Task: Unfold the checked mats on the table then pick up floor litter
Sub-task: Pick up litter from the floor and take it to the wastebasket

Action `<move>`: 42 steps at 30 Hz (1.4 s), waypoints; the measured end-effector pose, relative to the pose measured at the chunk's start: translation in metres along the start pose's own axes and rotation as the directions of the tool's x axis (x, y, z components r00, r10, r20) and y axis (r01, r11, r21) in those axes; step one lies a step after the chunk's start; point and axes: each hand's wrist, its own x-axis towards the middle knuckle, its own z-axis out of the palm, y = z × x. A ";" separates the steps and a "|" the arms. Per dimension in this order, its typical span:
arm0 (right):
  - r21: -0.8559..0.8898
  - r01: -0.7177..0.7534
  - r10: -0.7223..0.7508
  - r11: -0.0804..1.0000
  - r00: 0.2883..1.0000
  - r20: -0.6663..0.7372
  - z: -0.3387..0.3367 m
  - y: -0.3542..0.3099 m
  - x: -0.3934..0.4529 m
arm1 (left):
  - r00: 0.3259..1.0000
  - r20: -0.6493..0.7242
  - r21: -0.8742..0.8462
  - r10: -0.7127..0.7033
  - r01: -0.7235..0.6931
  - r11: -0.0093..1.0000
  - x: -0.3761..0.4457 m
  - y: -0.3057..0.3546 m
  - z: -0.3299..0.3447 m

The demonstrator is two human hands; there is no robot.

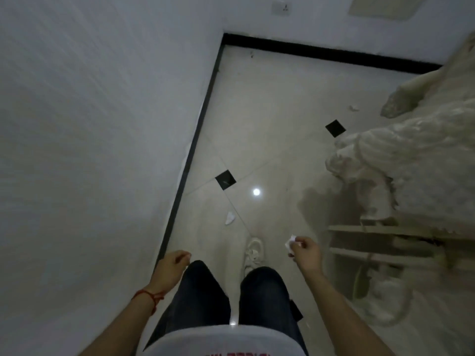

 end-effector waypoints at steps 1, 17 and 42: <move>-0.025 0.014 -0.013 1.000 1.000 0.020 0.005 -0.014 0.017 | 1.000 -0.006 -0.017 -0.015 0.015 1.000 0.009 0.006 0.000; -0.067 -0.152 0.153 0.986 0.988 0.009 0.159 0.110 0.267 | 0.998 0.049 0.080 -0.037 0.033 0.996 0.362 -0.026 0.142; -0.219 0.031 0.009 0.975 0.984 0.179 0.219 0.201 0.385 | 0.957 -0.287 -0.089 0.046 -0.074 0.993 0.514 -0.138 0.292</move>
